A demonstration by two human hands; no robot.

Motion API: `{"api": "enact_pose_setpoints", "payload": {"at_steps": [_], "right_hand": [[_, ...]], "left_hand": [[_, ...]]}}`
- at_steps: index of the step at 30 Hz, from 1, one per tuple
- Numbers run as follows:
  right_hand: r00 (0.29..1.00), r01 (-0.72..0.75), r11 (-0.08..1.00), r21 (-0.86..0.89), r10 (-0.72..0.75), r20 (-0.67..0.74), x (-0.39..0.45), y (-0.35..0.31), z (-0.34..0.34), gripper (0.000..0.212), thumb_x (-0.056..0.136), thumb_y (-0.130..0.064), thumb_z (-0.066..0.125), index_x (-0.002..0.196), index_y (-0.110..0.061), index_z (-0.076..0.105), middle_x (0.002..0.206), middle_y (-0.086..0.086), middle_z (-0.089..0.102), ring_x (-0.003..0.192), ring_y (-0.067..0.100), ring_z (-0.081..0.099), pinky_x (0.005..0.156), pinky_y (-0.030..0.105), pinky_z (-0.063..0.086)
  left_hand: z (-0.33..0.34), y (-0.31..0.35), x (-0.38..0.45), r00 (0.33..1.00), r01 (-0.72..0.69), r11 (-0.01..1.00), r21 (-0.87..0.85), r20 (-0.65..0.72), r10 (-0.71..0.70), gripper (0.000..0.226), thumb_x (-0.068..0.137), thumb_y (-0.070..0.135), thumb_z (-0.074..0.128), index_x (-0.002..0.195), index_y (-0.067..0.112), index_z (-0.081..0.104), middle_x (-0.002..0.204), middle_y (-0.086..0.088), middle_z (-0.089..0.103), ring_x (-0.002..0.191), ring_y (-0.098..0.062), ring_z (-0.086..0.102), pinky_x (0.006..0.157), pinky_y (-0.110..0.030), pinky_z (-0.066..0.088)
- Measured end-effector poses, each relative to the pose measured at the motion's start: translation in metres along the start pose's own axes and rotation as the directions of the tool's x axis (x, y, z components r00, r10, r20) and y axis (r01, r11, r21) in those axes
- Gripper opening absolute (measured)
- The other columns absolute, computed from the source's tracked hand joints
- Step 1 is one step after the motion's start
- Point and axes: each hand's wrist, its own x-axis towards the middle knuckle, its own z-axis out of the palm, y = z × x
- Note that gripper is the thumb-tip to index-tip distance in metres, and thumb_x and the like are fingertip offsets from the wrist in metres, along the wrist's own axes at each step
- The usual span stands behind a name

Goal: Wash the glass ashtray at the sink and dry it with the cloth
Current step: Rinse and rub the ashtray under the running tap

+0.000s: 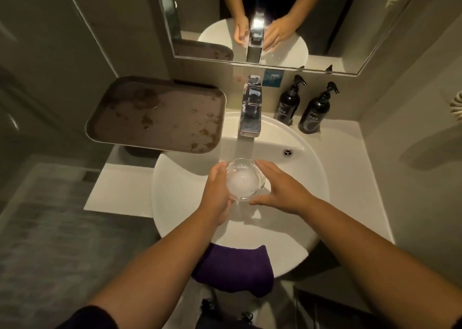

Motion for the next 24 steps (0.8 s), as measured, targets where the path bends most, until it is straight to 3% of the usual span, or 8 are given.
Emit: {"api": "enact_pose_setpoints", "payload": {"at_steps": [3,6,8,10,11,14,19,24], "right_hand": [[0.995,-0.036,0.996,-0.084,0.028,-0.098,0.007,0.001,-0.029,0.093,0.078,-0.056,0.071,0.152,-0.023,0.026,0.16,-0.001,0.027,0.144,0.016,0.028,0.11,0.027,0.025],[0.938,-0.001,0.97,-0.243,-0.084,-0.336,0.029,-0.011,-0.072,0.081,0.088,-0.053,0.06,0.152,-0.017,0.026,0.161,0.006,0.025,0.146,0.021,0.023,0.114,0.035,0.023],[0.911,0.026,0.936,-0.351,-0.167,-0.377,0.051,-0.026,-0.096,0.079,0.092,-0.053,0.055,0.153,-0.016,0.022,0.162,0.009,0.021,0.148,0.024,0.019,0.114,0.036,0.02],[0.922,0.068,0.89,-0.451,-0.229,-0.311,0.074,-0.043,-0.111,0.078,0.092,-0.056,0.051,0.153,-0.019,0.021,0.162,0.01,0.018,0.148,0.027,0.019,0.115,0.04,0.022],[0.937,0.092,0.861,-0.5,-0.244,-0.249,0.085,-0.05,-0.115,0.076,0.092,-0.056,0.05,0.153,-0.02,0.022,0.162,0.01,0.02,0.147,0.028,0.021,0.115,0.042,0.024],[0.958,0.157,0.785,-0.599,-0.267,-0.1,0.11,-0.062,-0.12,0.064,0.094,-0.051,0.05,0.147,-0.017,0.035,0.149,0.01,0.04,0.136,0.03,0.038,0.107,0.041,0.037],[0.926,0.181,0.712,-0.679,-0.357,-0.127,0.121,-0.065,-0.122,0.035,0.1,-0.036,0.044,0.126,-0.015,0.053,0.117,0.007,0.055,0.104,0.029,0.054,0.075,0.037,0.046],[0.916,0.188,0.727,-0.66,-0.373,-0.15,0.124,-0.065,-0.126,0.031,0.101,-0.034,0.043,0.124,-0.017,0.055,0.119,0.004,0.06,0.103,0.028,0.058,0.075,0.035,0.044]], "left_hand": [[-0.005,0.0,0.008,1.0,0.012,1.0,0.028,-0.011,-0.012,0.029,0.095,0.046,0.046,0.118,0.034,0.057,0.117,-0.001,0.066,0.103,-0.021,0.066,0.069,-0.034,0.057],[-0.008,0.004,0.013,1.0,0.029,0.994,0.102,-0.011,-0.028,0.027,0.092,0.048,0.047,0.115,0.037,0.057,0.115,0.0,0.065,0.103,-0.021,0.065,0.071,-0.033,0.057],[-0.008,0.006,0.016,0.998,0.048,0.989,0.141,-0.036,-0.043,0.023,0.091,0.047,0.047,0.11,0.039,0.058,0.112,0.0,0.064,0.101,-0.021,0.064,0.066,-0.032,0.056],[-0.007,0.008,0.019,0.998,0.046,0.979,0.198,-0.05,-0.037,0.023,0.093,0.045,0.044,0.11,0.037,0.057,0.11,-0.001,0.064,0.096,-0.02,0.063,0.055,-0.026,0.053],[-0.007,0.009,0.021,0.999,0.035,0.971,0.238,-0.047,-0.024,0.027,0.094,0.045,0.042,0.114,0.035,0.057,0.111,-0.001,0.063,0.096,-0.02,0.062,0.059,-0.027,0.055],[-0.007,0.008,0.026,0.999,-0.038,0.94,0.338,-0.015,0.046,0.034,0.094,0.05,0.038,0.119,0.034,0.055,0.114,0.004,0.062,0.102,-0.015,0.06,0.09,-0.042,0.053],[-0.004,0.01,0.031,0.996,-0.077,0.947,0.311,0.067,0.06,0.041,0.085,0.059,0.041,0.117,0.039,0.058,0.119,0.008,0.063,0.11,-0.014,0.06,0.099,-0.045,0.048],[0.007,0.011,0.034,0.996,-0.057,0.98,0.19,0.084,0.041,0.029,0.091,0.053,0.045,0.111,0.043,0.062,0.119,0.009,0.065,0.113,-0.013,0.06,0.097,-0.04,0.049]]}}
